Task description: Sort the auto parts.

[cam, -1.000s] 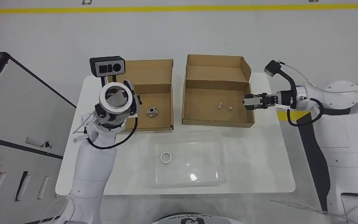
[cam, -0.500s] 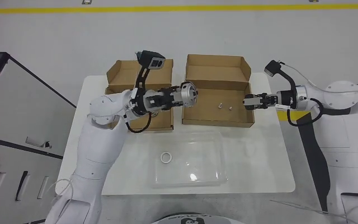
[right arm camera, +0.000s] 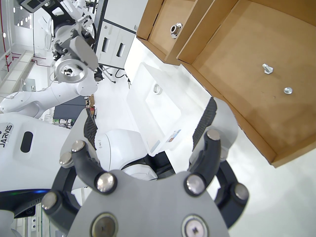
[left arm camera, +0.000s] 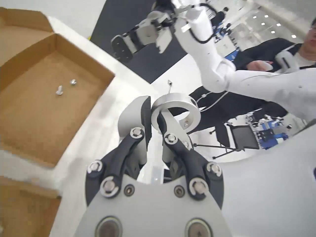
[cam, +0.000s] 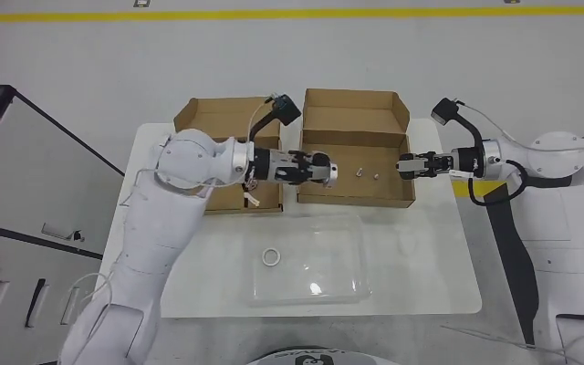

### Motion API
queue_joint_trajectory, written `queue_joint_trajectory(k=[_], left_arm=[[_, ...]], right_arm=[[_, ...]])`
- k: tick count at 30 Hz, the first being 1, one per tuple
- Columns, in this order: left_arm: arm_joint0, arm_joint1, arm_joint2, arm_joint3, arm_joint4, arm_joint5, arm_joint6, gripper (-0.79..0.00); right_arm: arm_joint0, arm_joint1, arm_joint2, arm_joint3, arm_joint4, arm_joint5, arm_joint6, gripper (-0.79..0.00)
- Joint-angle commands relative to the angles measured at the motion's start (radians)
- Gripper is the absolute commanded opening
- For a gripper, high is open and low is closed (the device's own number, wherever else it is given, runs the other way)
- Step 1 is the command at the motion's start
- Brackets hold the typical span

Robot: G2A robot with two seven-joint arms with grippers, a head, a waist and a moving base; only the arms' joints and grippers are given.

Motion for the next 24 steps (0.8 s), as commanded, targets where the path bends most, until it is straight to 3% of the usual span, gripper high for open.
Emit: queue_joint_trajectory(k=[1,14,24], left_arm=[[-0.017,0.008,-0.009,0.022,0.072,-0.002,-0.011,-0.785],[-0.102,0.058,-0.062,0.156,0.444,-0.049,-0.045,-0.785],[-0.114,0.096,-0.083,0.236,0.727,-0.08,-0.067,-0.785]], right_arm=[[0.0,0.0,0.0,0.0,0.0,0.0,0.0,0.0],[0.0,0.0,0.0,0.0,0.0,0.0,0.0,0.0],[0.0,0.0,0.0,0.0,0.0,0.0,0.0,0.0]])
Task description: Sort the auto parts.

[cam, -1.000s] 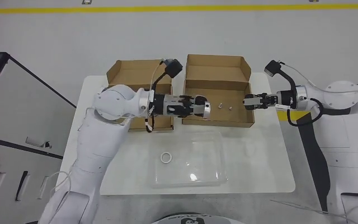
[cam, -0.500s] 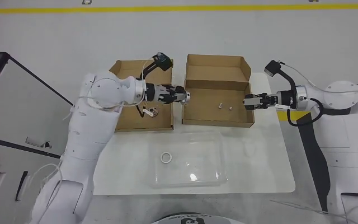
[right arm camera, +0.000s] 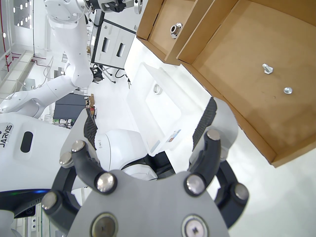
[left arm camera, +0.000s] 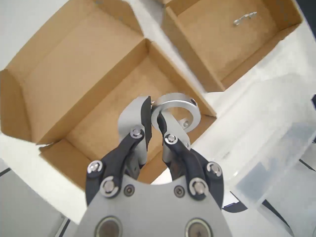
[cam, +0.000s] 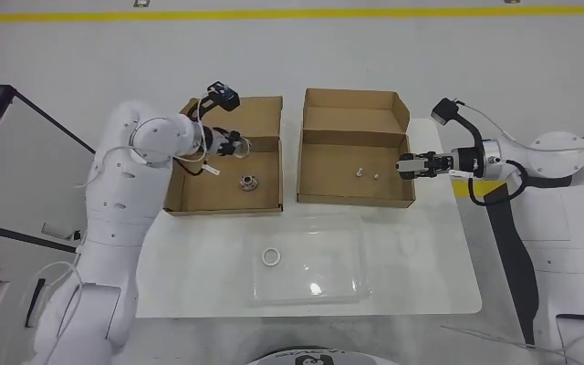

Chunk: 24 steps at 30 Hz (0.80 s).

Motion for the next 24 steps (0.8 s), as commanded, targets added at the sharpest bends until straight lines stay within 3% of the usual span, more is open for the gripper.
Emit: queue_joint_trajectory(k=[1,10,24], left_arm=[[0.006,0.005,0.002,0.029,0.022,-0.01,0.006,-0.785],[0.025,0.017,0.038,0.144,0.098,-0.036,0.067,-0.785],[-0.029,0.015,0.127,0.339,0.207,-0.074,0.209,-0.785]], right_arm=[[0.0,0.0,0.0,0.0,0.0,0.0,0.0,0.0],[0.0,0.0,0.0,0.0,0.0,0.0,0.0,0.0],[0.0,0.0,0.0,0.0,0.0,0.0,0.0,0.0]])
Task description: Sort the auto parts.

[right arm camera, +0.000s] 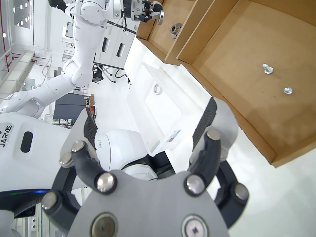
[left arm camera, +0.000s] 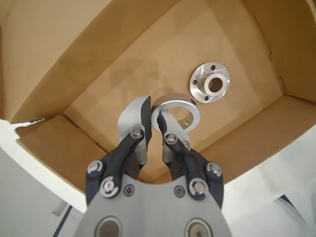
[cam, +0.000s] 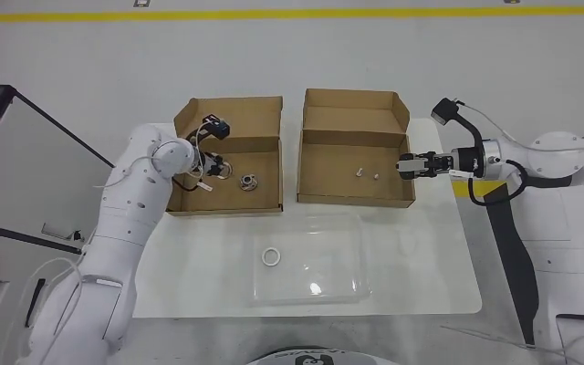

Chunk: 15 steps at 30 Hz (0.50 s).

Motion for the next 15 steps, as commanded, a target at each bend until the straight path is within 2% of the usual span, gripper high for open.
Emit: queue_joint_trajectory(k=[1,9,10,13,15], left_arm=[[-0.008,-0.002,0.013,0.03,-0.001,-0.002,0.009,-0.785],[-0.034,-0.008,0.049,0.098,-0.016,-0.002,0.018,-0.785],[-0.036,-0.008,0.052,0.104,-0.016,-0.002,0.02,-0.696],[-0.038,-0.008,0.059,0.111,-0.023,-0.004,0.019,-0.597],[-0.04,-0.008,0.062,0.114,-0.026,-0.007,0.019,-0.502]], right_arm=[[0.0,0.0,0.0,0.0,0.0,0.0,0.0,0.0],[0.0,0.0,0.0,0.0,0.0,0.0,0.0,0.0],[0.0,0.0,0.0,0.0,0.0,0.0,0.0,0.0],[0.0,0.0,0.0,0.0,0.0,0.0,0.0,0.0],[0.0,0.0,0.0,0.0,0.0,0.0,0.0,0.0]])
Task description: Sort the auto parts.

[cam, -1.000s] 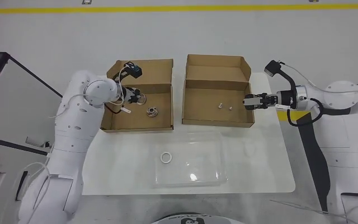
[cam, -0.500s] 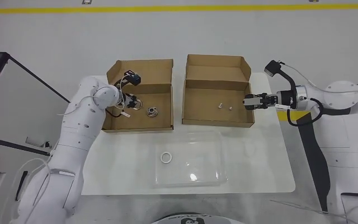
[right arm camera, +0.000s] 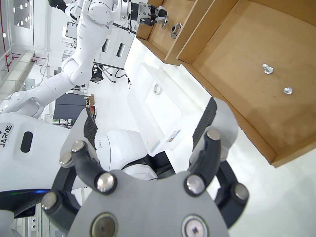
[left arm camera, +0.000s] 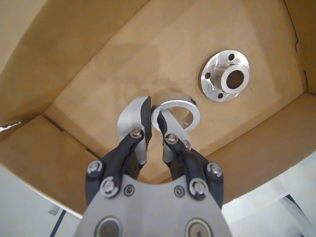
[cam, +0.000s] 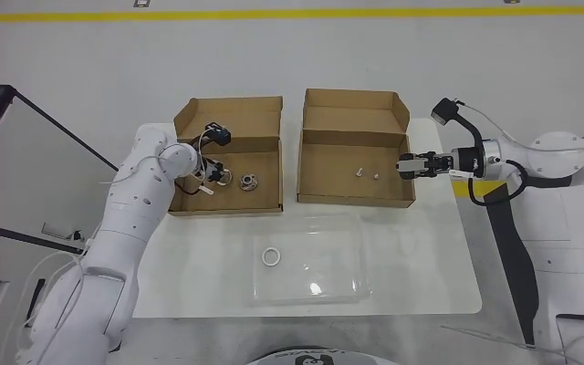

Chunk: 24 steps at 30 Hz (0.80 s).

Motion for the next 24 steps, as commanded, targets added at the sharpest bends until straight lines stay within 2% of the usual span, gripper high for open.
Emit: queue_joint_trajectory(k=[1,6,7,9,10,12,17,24], left_arm=[[0.0,0.001,0.002,0.002,-0.001,0.0,-0.001,-0.465],[0.007,0.007,-0.004,-0.005,-0.012,0.003,0.0,-0.385],[0.01,0.009,-0.007,-0.009,-0.017,0.006,0.001,-0.336],[0.019,0.014,-0.02,-0.03,-0.03,0.009,0.003,-0.163],[0.027,0.016,-0.032,-0.042,-0.05,0.012,0.009,-0.132],[0.043,0.023,-0.053,-0.07,-0.075,0.017,-0.001,-0.015],[0.106,0.047,-0.12,-0.21,-0.128,0.028,-0.026,0.0],[0.222,0.077,-0.211,-0.5,-0.289,0.035,-0.142,0.0]], right_arm=[[0.0,0.0,0.0,0.0,0.0,0.0,0.0,0.0],[0.0,0.0,0.0,0.0,0.0,0.0,0.0,0.0],[0.0,0.0,0.0,0.0,0.0,0.0,0.0,0.0],[0.0,0.0,0.0,0.0,0.0,0.0,0.0,0.0],[0.0,0.0,0.0,0.0,0.0,0.0,0.0,0.0],[0.0,0.0,0.0,0.0,0.0,0.0,0.0,0.0],[0.0,0.0,0.0,0.0,0.0,0.0,0.0,0.0],[0.0,0.0,0.0,0.0,0.0,0.0,0.0,0.0]])
